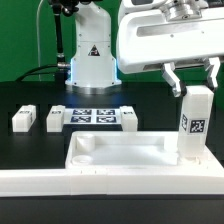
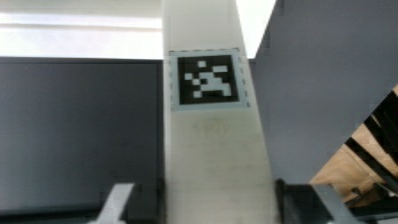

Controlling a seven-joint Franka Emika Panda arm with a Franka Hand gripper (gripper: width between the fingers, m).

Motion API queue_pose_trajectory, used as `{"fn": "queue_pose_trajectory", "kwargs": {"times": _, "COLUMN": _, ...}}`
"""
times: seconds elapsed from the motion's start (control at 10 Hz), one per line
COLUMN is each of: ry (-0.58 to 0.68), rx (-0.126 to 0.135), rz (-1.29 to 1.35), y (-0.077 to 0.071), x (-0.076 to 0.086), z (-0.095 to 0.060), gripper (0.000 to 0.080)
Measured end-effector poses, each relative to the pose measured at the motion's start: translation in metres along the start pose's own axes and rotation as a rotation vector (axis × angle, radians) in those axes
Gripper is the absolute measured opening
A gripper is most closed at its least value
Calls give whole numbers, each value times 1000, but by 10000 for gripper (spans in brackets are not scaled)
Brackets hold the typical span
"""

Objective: Assemble desk

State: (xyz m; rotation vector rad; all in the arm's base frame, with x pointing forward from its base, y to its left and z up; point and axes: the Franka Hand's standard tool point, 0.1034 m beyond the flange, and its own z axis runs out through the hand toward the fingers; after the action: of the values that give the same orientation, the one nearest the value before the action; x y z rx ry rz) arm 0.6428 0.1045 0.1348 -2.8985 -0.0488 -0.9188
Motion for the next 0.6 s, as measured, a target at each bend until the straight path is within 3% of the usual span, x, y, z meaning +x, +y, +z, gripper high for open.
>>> {"fn": "queue_pose_trajectory", "kwargs": {"times": 0.2, "ry": 27, "rx": -3, "rz": -20, "y": 5, "x": -2, "z": -2, "gripper": 287}}
{"fn": "queue_pose_trajectory", "kwargs": {"times": 0.4, "ry": 68, "rx": 1, "rz": -18, "y": -1, "x": -7, "z": -1, "gripper": 287}}
{"fn": "queue_pose_trajectory", "kwargs": {"times": 0.6, "ry": 64, "rx": -12, "rz": 12, "y": 0, "x": -9, "z": -1, "gripper": 287}}
